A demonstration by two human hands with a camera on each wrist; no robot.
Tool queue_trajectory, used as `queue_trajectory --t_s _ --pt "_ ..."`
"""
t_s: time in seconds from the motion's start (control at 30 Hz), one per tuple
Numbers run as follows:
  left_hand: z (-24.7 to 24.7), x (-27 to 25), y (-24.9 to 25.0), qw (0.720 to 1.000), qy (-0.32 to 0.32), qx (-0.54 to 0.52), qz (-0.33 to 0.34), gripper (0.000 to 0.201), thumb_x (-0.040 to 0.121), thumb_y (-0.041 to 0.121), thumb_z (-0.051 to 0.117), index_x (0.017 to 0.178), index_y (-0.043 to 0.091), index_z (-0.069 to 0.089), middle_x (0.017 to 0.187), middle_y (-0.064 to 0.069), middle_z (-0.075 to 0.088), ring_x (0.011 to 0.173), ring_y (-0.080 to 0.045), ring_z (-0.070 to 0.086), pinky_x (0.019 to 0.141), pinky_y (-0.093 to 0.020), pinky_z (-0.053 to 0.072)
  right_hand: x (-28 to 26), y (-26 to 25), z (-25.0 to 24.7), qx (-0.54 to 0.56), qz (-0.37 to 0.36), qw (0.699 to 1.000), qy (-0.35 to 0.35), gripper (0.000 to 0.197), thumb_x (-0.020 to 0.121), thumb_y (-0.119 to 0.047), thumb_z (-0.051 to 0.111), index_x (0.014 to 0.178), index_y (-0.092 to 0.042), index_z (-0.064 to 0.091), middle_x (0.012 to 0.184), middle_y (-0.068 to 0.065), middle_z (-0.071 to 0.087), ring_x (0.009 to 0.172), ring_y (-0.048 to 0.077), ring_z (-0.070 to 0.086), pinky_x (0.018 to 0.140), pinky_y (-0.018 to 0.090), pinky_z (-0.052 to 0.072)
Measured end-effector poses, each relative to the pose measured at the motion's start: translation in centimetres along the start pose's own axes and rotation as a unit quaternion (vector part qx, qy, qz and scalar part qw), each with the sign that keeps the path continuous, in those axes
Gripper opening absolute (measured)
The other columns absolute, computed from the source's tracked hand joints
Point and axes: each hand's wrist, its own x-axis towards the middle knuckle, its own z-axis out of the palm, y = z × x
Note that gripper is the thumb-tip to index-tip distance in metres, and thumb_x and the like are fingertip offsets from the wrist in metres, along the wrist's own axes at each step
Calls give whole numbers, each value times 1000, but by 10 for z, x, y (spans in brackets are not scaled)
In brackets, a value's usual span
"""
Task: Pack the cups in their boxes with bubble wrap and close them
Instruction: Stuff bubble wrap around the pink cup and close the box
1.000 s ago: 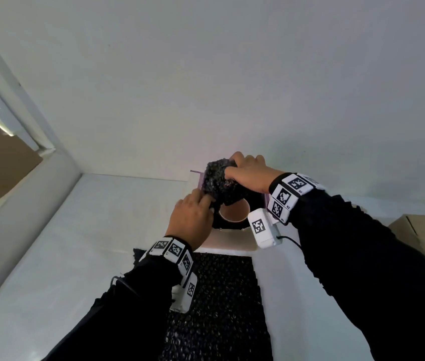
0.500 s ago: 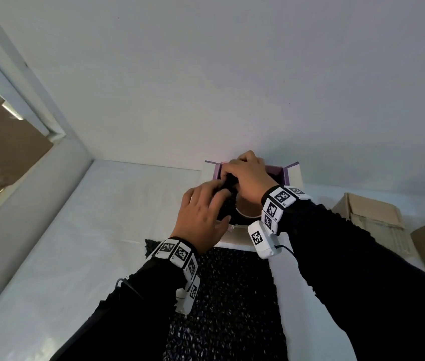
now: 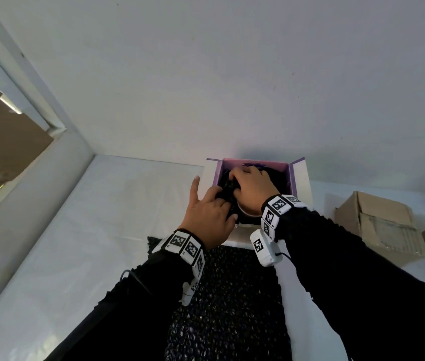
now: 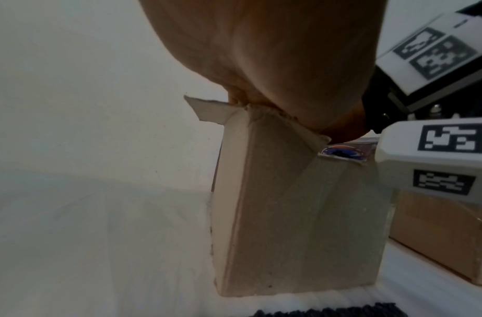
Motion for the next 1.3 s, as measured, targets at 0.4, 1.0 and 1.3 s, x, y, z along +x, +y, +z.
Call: queue_trajectory --t_s 0.4,1.0,1.3 --pt "3 -14 -4 998 -22 3 51 64 81 76 35 104 24 66 97 10 66 126 -19 43 113 -59 5 -9 5 -1 -13 -36 999 20 36 86 -12 45 112 -31 61 116 -9 63 118 21 39 94 43 27" --pt "-2 38 3 998 -68 3 14 72 84 48 3 123 22 57 117 9 65 129 -16 40 108 -62 -10 -21 37 -1 -117 102 988 9 47 88 -20 44 134 -13 36 106 9 69 99 28 62 99 38 31" --pt "2 38 2 993 -120 1 1 61 86 53 21 131 23 50 128 9 57 134 -15 29 109 -64 -9 -19 32 -1 -241 104 964 -47 37 93 -25 41 123 -14 60 141 17 43 133 39 28 108 43 22"
